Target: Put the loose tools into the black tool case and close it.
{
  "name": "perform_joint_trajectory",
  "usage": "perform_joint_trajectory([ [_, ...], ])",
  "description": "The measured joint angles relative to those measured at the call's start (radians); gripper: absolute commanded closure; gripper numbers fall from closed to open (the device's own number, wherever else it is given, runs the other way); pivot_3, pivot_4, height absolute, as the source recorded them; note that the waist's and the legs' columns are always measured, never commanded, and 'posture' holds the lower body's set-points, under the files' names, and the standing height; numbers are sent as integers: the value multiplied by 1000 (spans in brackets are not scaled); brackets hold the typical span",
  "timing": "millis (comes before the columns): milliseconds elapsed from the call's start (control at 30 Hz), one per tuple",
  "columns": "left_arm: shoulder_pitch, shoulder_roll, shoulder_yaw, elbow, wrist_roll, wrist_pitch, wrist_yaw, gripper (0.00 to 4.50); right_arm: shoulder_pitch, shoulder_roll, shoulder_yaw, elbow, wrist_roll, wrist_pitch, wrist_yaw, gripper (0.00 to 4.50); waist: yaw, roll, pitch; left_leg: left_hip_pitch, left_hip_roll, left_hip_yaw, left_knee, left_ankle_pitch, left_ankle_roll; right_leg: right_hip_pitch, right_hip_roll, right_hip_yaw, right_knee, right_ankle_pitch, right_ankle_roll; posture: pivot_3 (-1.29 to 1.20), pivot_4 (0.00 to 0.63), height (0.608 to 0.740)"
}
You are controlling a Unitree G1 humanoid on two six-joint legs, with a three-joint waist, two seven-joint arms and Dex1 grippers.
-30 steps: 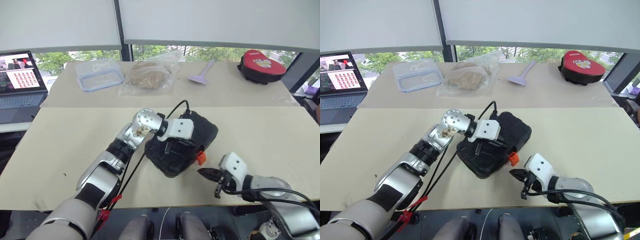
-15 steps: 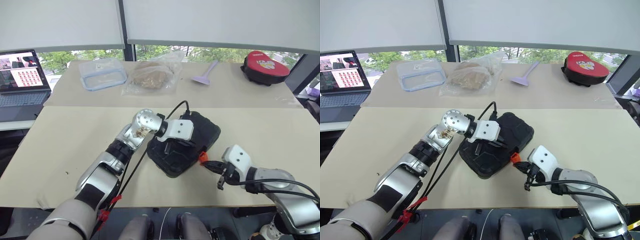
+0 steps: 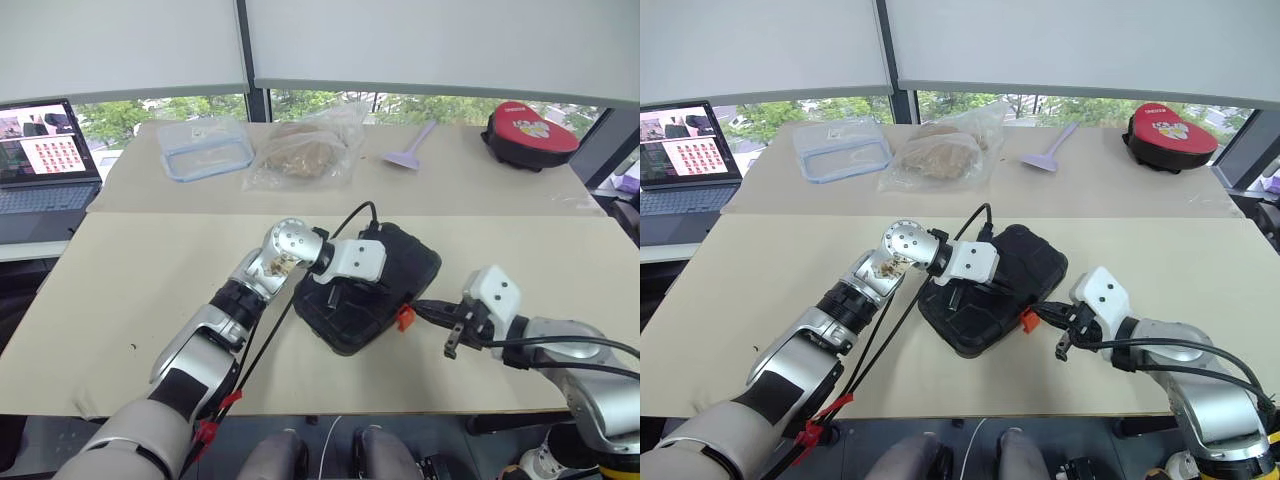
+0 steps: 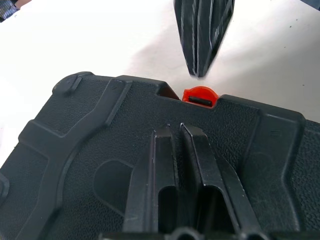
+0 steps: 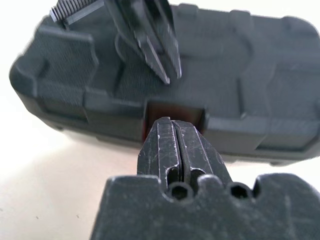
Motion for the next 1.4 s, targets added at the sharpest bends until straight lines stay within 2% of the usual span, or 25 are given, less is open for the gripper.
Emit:
perform_joint_trajectory([
  [233, 0, 0, 0, 0, 0, 0, 0, 4123, 0, -23, 25, 17, -32, -1, 3, 4500, 2, 0, 0, 0, 0, 0, 0, 0, 0, 0, 0, 0, 0, 0, 0, 0, 150, 722],
  [367, 1, -2, 0, 0, 0, 0, 0, 4123, 60, -66, -2, -2, -30, 1, 25, 4500, 4, 0, 0, 0, 0, 0, 0, 0, 0, 0, 0, 0, 0, 0, 0, 0, 150, 722],
  [533, 2, -1, 1, 0, 0, 0, 1, 4123, 104, -66, -23, -10, -25, 0, 30, 4500, 5, 0, 0, 0, 0, 0, 0, 0, 0, 1, 0, 0, -1, 0, 0, 0, 150, 722],
  [700, 2, -2, 1, 1, 0, 0, 1, 4123, 95, 5, 65, 21, -64, -15, -10, 4500, 5, 0, 0, 0, 0, 0, 0, 0, 0, 0, 0, 0, -1, 0, 0, 0, 150, 722],
  [933, -10, 4, 1, 19, 1, 0, -1, 4123, -13, 117, 145, 146, -162, -97, -86, 4500, -2, -2, -1, 1, 0, 0, 0, 0, 0, 0, 1, -1, -1, 0, 0, 0, 150, 722],
  [1100, -14, 5, 1, 21, 2, -1, -1, 4123, -4, 166, 121, 153, -146, -106, -95, 4500, -12, -1, -1, 1, 0, 0, 0, 0, -1, 0, 1, 0, 1, 0, 0, 0, 150, 722],
  [1400, -15, 2, 1, 27, 4, -20, 0, 4123, 59, 164, 4, 24, -60, -81, -89, 4500, -13, 1, 0, -1, 0, 0, 0, 0, -1, -2, 1, 0, 1, 0, 0, 0, 150, 722],
])
